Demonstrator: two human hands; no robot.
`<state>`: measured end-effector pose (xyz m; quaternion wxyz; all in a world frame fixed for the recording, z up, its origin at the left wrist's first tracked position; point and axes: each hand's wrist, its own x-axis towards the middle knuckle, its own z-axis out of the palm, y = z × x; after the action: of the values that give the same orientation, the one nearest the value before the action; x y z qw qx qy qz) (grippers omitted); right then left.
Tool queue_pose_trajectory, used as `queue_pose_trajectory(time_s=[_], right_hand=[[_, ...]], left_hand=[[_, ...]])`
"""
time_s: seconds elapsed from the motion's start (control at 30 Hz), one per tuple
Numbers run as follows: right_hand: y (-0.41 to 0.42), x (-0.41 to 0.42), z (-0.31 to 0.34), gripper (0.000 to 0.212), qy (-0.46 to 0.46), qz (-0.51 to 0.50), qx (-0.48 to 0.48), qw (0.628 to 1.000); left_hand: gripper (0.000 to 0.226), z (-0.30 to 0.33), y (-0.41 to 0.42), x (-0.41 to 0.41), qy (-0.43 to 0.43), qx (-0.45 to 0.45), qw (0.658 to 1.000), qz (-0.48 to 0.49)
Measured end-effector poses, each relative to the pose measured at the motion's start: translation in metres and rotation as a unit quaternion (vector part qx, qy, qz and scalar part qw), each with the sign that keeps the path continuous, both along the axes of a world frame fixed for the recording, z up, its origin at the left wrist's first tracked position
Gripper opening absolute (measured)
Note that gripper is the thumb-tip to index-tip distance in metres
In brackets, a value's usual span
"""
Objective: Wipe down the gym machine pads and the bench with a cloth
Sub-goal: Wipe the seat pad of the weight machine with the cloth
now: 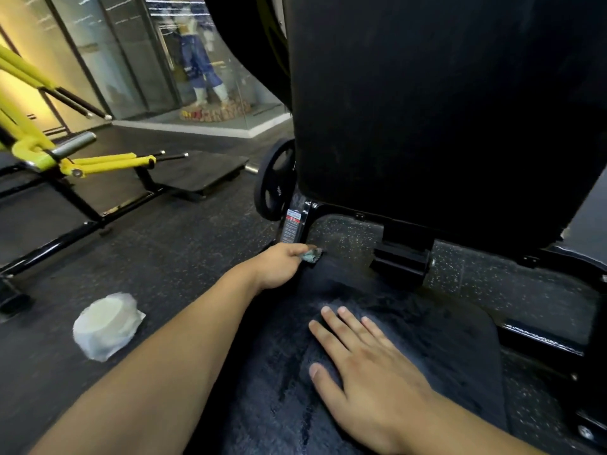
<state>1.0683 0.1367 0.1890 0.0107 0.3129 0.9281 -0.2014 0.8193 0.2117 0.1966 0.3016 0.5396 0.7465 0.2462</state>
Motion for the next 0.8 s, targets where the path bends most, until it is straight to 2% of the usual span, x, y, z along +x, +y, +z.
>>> queue_pose_trajectory(time_s=[0.1, 0.23, 0.43, 0.67, 0.8], right_hand=[[0.0, -0.001, -0.001, 0.066, 0.002, 0.0, 0.003, 1.0], [0.002, -0.001, -0.004, 0.066, 0.009, -0.002, 0.003, 1.0], [0.004, -0.002, -0.004, 0.067, 0.004, -0.001, 0.012, 1.0], [0.007, -0.006, -0.009, 0.068, 0.008, -0.002, 0.014, 1.0], [0.008, -0.006, -0.008, 0.067, 0.012, -0.003, 0.011, 1.0]], left_hand=[[0.041, -0.007, -0.021, -0.013, -0.032, -0.01, 0.999, -0.008], [0.043, -0.012, -0.014, -0.02, 0.009, -0.021, 1.0, -0.012], [0.049, -0.009, -0.001, -0.008, -0.029, -0.028, 0.999, 0.017], [0.048, -0.002, -0.067, -0.027, 0.034, -0.041, 0.998, -0.019], [0.049, 0.005, -0.062, -0.017, 0.038, -0.04, 0.998, -0.003]])
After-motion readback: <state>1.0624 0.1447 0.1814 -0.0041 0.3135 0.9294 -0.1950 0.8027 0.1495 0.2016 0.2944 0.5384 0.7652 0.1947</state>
